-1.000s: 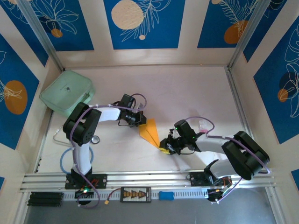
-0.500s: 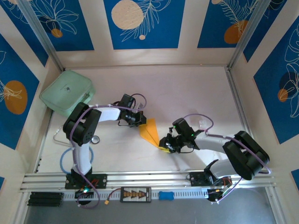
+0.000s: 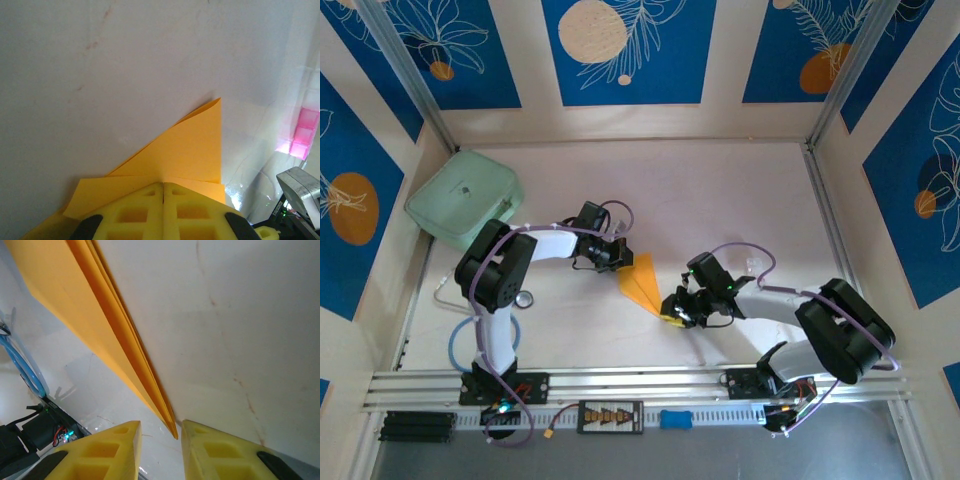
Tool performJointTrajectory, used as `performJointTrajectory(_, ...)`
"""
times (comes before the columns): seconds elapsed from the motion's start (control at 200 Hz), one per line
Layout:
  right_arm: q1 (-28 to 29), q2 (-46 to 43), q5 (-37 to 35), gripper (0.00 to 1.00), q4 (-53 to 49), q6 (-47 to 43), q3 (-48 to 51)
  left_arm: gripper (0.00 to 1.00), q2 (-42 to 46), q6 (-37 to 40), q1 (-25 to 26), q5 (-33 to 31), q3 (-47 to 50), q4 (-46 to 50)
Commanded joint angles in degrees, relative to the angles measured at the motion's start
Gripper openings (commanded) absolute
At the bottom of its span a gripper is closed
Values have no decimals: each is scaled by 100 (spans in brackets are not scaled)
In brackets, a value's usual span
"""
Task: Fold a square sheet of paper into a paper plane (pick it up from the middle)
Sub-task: Turn over the paper at the center of the table.
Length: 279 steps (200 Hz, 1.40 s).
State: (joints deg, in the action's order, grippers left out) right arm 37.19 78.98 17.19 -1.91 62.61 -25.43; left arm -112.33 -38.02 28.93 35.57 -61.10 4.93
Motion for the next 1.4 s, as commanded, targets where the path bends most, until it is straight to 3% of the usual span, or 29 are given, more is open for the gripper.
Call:
performJointTrajectory(0.0, 66, 106, 120, 29, 78, -29, -175, 1, -102, -45, -99, -307, 145, 316)
performJointTrajectory(0.365, 17, 122, 157, 28, 251, -29, -128, 1, -82, -52, -106, -305, 142, 308)
performJointTrajectory(0.57, -9, 73, -105, 29, -227, -169, -186, 2, -4, -15, -102, -274, 134, 279)
performJointTrajectory(0.815, -19, 50, -80, 29, -208, -184, -161, 16, 523, 108, -63, -236, 83, 295)
performJointTrajectory(0.96, -19, 28, -84, 29, -225, -170, -150, 18, 768, 142, 39, -285, 60, 410)
performJointTrajectory(1.39, -39, -45, -71, 29, -226, -102, -101, 12, 568, 216, 427, -107, -49, 285)
